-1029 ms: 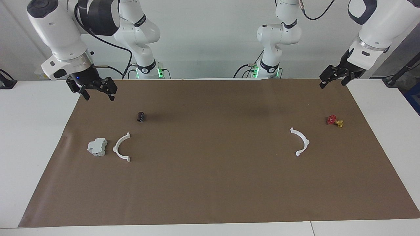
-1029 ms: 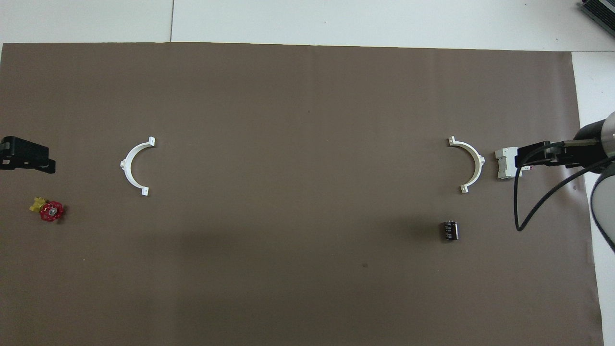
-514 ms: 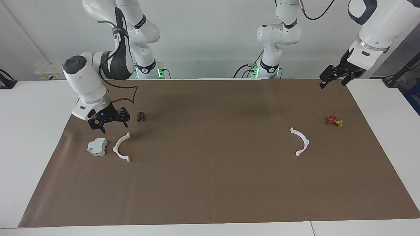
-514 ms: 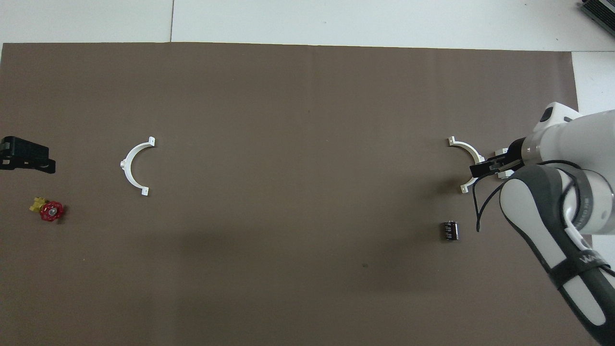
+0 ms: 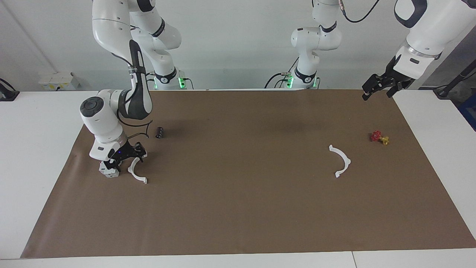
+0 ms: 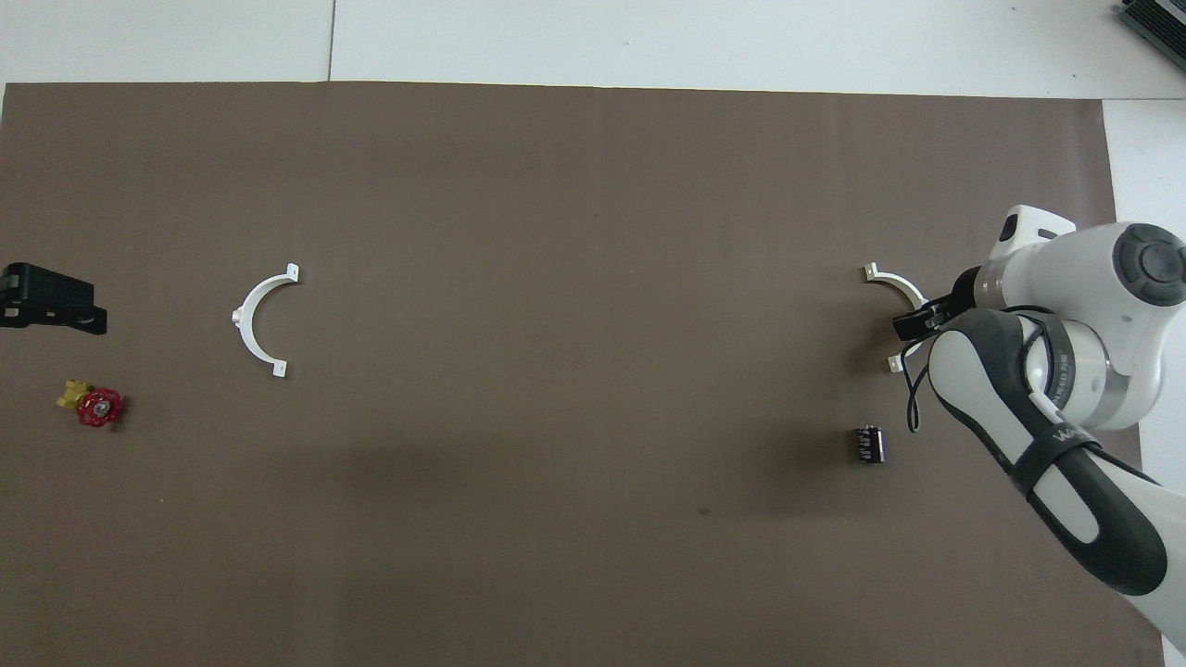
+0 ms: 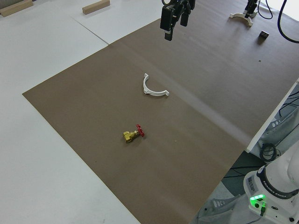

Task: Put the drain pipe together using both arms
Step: 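Reach the right gripper to the white half-ring nearest it, then grasp the white half-ring with the right gripper and lift it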

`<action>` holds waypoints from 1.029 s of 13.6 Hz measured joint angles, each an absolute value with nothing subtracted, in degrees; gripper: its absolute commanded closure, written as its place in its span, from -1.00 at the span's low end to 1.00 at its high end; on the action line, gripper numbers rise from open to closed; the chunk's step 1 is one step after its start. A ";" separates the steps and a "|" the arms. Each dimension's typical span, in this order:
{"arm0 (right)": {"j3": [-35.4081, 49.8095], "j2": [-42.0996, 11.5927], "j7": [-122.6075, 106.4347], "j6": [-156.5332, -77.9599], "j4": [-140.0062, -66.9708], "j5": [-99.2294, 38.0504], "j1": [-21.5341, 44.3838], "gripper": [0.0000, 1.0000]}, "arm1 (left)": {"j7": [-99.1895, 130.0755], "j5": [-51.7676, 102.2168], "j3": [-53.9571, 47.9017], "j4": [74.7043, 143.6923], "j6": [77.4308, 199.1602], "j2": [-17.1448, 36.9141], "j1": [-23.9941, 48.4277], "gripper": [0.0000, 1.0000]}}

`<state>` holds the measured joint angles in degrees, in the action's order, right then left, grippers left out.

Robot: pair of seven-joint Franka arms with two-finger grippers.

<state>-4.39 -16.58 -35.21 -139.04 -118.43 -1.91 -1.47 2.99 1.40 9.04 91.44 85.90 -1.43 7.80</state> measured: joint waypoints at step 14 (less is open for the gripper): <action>-3.84 -18.02 -22.76 -132.05 -109.20 -3.37 1.75 1.00 | 2.99 1.40 9.04 91.44 85.89 -1.44 7.80 -1.00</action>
<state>-3.84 -18.02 -22.76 -132.05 -109.20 -3.37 1.75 2.99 1.40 9.04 91.44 85.89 -1.44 7.80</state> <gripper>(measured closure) 0.793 0.000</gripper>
